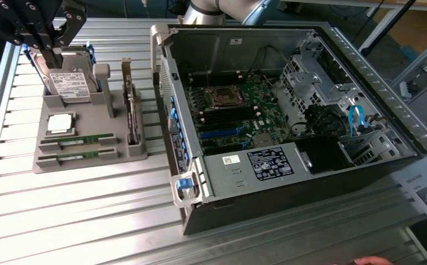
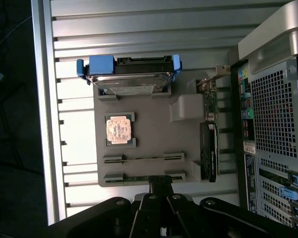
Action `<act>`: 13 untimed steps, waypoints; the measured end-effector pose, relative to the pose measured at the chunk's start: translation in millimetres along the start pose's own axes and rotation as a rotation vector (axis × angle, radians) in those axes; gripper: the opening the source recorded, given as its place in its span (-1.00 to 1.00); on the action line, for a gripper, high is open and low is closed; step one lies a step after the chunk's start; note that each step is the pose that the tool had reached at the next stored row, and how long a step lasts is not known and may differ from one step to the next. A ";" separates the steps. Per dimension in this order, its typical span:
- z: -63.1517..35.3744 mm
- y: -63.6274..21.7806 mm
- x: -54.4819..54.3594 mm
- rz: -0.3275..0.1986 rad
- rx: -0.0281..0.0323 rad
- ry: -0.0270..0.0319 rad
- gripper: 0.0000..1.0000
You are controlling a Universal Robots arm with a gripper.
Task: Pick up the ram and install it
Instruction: 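Pick up the ram and move it above insertion slot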
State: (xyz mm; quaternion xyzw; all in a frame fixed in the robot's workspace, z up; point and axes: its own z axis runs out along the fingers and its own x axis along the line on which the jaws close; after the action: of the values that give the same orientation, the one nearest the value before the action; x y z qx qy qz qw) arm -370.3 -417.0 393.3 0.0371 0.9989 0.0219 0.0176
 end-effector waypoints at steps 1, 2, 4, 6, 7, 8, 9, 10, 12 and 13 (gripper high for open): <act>0.0 0.0 0.0 -0.002 -0.0001 0.0001 -0.80; 0.0 0.0 0.0 -0.005 -0.0002 0.0002 -0.80; 0.0 0.0 0.0 -0.017 -0.0005 0.0009 -0.80; 0.0 0.0 0.0 -0.034 -0.0011 0.0016 -0.80; 0.0 0.0 0.0 -0.042 -0.0014 0.0020 -0.80; 0.0 0.0 0.0 -0.052 -0.0017 0.0023 -0.80; 0.0 0.0 0.0 -0.061 -0.0020 0.0028 -0.80; 0.0 0.0 0.0 -0.070 -0.0023 0.0032 -0.80; 0.0 0.0 0.0 -0.088 -0.0030 0.0040 -0.80; 0.0 0.0 0.0 -0.097 -0.0032 0.0044 -0.80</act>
State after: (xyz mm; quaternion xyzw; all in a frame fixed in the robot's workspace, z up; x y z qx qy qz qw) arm -370.3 -417.0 393.3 -0.0113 0.9995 0.0227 0.0165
